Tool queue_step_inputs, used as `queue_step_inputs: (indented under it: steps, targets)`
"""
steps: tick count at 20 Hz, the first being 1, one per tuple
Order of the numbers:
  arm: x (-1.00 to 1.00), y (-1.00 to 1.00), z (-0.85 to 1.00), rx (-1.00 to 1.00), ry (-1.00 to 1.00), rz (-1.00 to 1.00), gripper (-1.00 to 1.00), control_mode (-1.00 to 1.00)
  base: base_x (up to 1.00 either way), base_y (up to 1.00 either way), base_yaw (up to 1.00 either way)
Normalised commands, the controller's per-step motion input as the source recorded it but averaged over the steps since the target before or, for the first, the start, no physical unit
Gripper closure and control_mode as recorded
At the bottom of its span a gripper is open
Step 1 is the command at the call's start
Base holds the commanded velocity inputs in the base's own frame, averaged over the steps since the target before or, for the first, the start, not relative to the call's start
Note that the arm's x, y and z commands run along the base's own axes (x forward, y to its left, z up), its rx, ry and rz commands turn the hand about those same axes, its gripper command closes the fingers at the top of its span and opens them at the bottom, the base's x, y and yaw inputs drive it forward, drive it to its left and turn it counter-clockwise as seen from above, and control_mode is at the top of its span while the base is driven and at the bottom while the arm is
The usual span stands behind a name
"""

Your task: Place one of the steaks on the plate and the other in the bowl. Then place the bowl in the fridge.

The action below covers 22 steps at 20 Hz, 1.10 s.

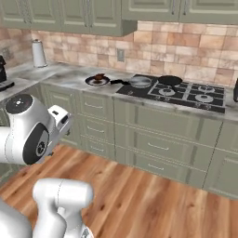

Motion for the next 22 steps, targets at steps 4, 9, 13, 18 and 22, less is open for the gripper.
queue_step_inputs:
  steps: [4, 9, 13, 18, 22]
  targets:
    - [0.00, 0.00, 0.00, 0.00, 0.00, 0.00, -1.00, 1.00, 0.49, -0.59, -0.14]
    - [0.00, 0.00, 0.00, 0.00, 0.00, 0.00, -1.00, 1.00, 0.37, -0.71, -0.18]
    - [0.00, 0.00, 0.00, 0.00, 0.00, 0.00, -1.00, 1.00, 0.35, -0.71, -0.20]
    - [0.00, 0.00, 0.00, 0.00, 0.00, 0.00, -1.00, 1.00, 0.42, -0.67, -0.19]
    - [0.00, 0.00, 0.00, 0.00, 0.00, 0.00, -1.00, 1.00, 0.47, -0.58, -0.16]
